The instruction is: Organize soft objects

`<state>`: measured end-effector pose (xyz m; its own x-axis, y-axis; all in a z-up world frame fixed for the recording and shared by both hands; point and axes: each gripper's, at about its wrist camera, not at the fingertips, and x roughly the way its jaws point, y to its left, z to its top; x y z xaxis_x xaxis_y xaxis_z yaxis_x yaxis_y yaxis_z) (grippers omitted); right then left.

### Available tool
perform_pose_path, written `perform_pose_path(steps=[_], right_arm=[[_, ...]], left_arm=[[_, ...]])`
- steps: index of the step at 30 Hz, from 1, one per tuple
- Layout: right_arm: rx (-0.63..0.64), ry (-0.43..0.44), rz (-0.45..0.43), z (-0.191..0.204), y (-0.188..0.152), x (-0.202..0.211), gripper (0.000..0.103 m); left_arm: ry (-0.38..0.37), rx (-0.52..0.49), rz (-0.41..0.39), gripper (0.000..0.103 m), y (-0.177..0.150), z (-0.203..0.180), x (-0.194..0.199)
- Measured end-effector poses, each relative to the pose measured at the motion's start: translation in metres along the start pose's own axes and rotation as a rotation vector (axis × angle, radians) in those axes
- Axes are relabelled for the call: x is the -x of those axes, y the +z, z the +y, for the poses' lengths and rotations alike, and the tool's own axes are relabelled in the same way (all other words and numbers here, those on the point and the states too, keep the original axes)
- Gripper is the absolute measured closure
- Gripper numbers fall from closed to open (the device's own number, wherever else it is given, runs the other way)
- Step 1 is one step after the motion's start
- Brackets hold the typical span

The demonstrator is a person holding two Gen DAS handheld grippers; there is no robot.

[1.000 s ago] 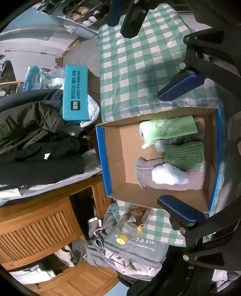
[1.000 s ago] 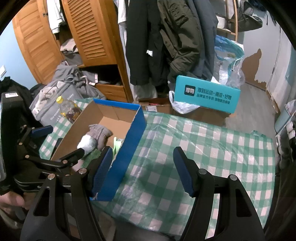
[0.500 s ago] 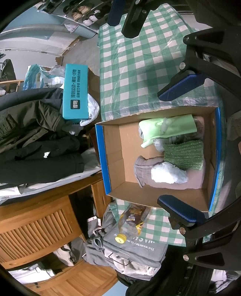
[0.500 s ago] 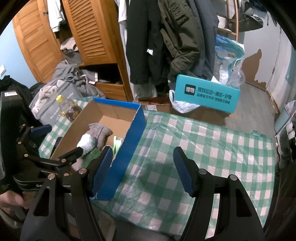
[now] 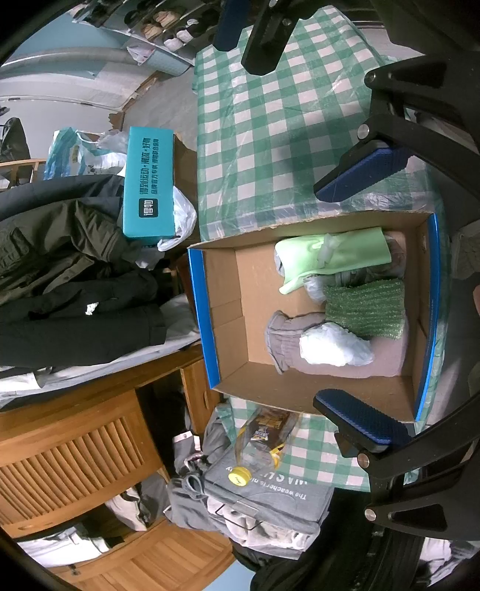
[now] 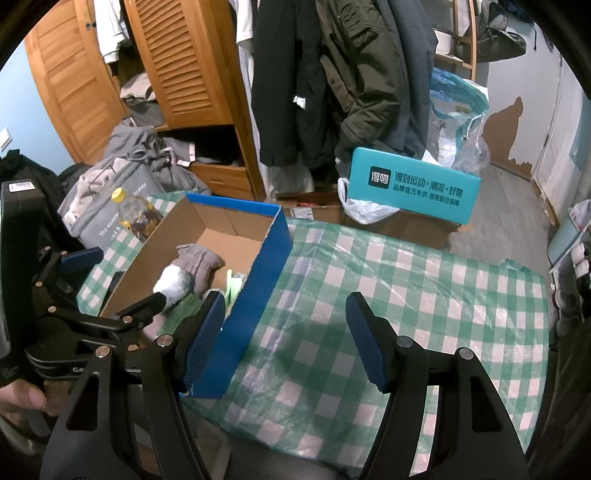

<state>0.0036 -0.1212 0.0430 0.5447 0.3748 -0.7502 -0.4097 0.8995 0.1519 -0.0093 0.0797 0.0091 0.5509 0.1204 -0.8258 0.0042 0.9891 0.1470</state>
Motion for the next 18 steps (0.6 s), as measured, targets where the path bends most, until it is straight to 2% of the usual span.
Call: perform_pose_path(steps=[18], right_arm=[[-0.002,-0.001,0.001,-0.0015,0.0002,0.0003,0.036]], left_arm=[[0.006,-0.004,-0.003,0.001,-0.0044,0.0046,0.0003]])
